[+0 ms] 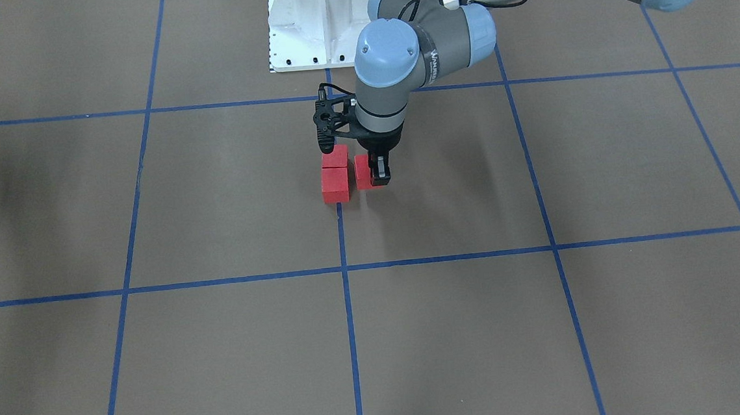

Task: Form red blocks into L shape at center

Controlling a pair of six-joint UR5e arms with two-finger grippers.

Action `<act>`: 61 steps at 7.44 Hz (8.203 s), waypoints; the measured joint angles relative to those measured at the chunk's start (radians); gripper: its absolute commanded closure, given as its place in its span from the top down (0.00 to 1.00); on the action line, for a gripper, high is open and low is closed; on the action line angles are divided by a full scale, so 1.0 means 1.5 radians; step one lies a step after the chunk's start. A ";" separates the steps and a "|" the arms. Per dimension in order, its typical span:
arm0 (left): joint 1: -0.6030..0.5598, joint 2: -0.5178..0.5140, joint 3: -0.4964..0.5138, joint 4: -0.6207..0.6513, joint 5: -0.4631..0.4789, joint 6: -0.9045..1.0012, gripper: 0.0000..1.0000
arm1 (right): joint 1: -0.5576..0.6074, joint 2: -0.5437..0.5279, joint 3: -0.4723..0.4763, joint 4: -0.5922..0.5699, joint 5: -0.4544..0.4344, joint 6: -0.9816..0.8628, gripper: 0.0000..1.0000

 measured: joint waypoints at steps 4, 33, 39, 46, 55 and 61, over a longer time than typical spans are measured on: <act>0.015 -0.006 0.011 0.000 0.001 -0.010 0.18 | 0.000 -0.001 0.000 0.000 0.000 0.000 1.00; 0.023 -0.029 0.063 -0.031 0.034 -0.032 0.59 | 0.000 0.006 -0.001 0.000 -0.001 0.001 1.00; 0.029 -0.029 0.063 -0.041 0.057 -0.032 0.99 | 0.000 0.006 -0.001 0.000 -0.001 0.001 1.00; -0.006 -0.009 -0.008 -0.034 0.058 -0.024 1.00 | 0.022 -0.003 -0.001 0.000 0.000 -0.021 1.00; -0.429 0.323 -0.073 -0.040 -0.161 -0.115 1.00 | 0.199 -0.177 0.004 0.000 0.008 -0.275 1.00; -0.710 0.593 -0.081 -0.040 -0.215 -0.125 1.00 | 0.204 -0.201 -0.003 0.000 0.004 -0.272 1.00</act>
